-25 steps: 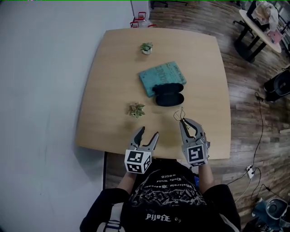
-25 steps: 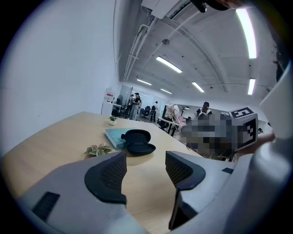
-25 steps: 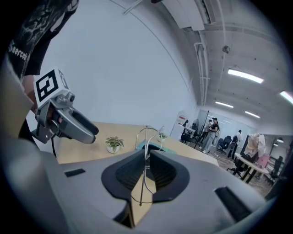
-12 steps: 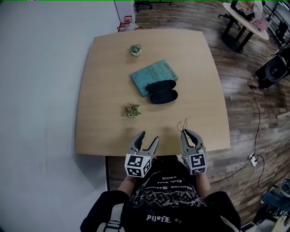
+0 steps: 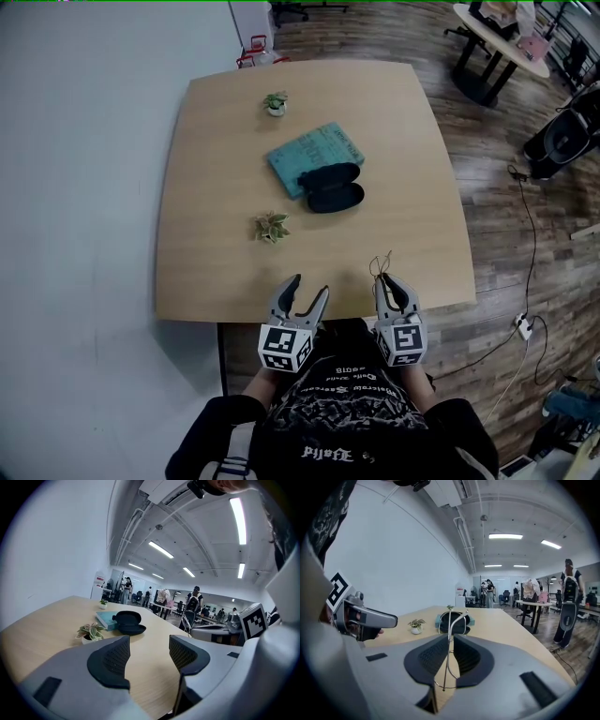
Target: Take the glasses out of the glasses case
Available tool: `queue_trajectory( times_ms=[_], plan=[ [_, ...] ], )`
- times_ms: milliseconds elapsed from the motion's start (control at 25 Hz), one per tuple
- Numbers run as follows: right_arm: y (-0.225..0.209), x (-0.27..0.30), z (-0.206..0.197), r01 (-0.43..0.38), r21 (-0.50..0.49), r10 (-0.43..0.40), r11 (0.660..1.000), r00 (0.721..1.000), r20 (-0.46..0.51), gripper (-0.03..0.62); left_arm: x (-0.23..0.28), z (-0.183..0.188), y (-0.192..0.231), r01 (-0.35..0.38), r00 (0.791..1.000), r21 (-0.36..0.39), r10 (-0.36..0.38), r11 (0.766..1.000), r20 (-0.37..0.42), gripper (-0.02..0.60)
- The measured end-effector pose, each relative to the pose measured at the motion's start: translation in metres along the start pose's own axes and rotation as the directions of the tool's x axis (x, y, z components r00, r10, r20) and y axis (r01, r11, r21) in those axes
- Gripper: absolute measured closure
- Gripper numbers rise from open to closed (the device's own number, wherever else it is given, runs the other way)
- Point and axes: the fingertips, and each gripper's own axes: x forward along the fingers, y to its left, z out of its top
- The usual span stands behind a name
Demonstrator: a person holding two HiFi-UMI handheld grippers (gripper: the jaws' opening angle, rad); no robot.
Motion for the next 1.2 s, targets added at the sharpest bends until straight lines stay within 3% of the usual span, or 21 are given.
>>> queue_trajectory(
  times_ms=[160,320,400,680,1200],
  plan=[
    [-0.002,-0.001,0.006,-0.001,0.021,0.001,1.000,1.000,0.017,0.556,-0.002,0.001,-0.004,-0.005,1.000,0.026,0.005,1.000,0.002,0.334],
    [0.004,-0.002,0.002,-0.050,0.022,0.050,0.999,0.999,0.000,0.556,0.003,-0.003,-0.008,0.000,1.000,0.006,0.000,1.000,-0.019,0.518],
    [0.006,-0.002,0.001,-0.059,0.022,0.059,0.998,0.998,-0.003,0.556,0.005,-0.004,-0.008,0.001,1.000,-0.011,-0.002,1.000,-0.022,0.569],
    [0.001,0.000,0.006,-0.056,0.031,0.056,0.998,0.998,0.013,0.557,0.008,0.001,-0.003,-0.006,1.000,-0.053,0.006,0.999,0.008,0.577],
    [-0.012,0.014,0.012,-0.070,0.069,0.069,0.995,0.997,0.024,0.557,0.027,0.010,-0.003,-0.021,1.000,0.014,0.021,1.000,-0.003,0.577]
  ],
)
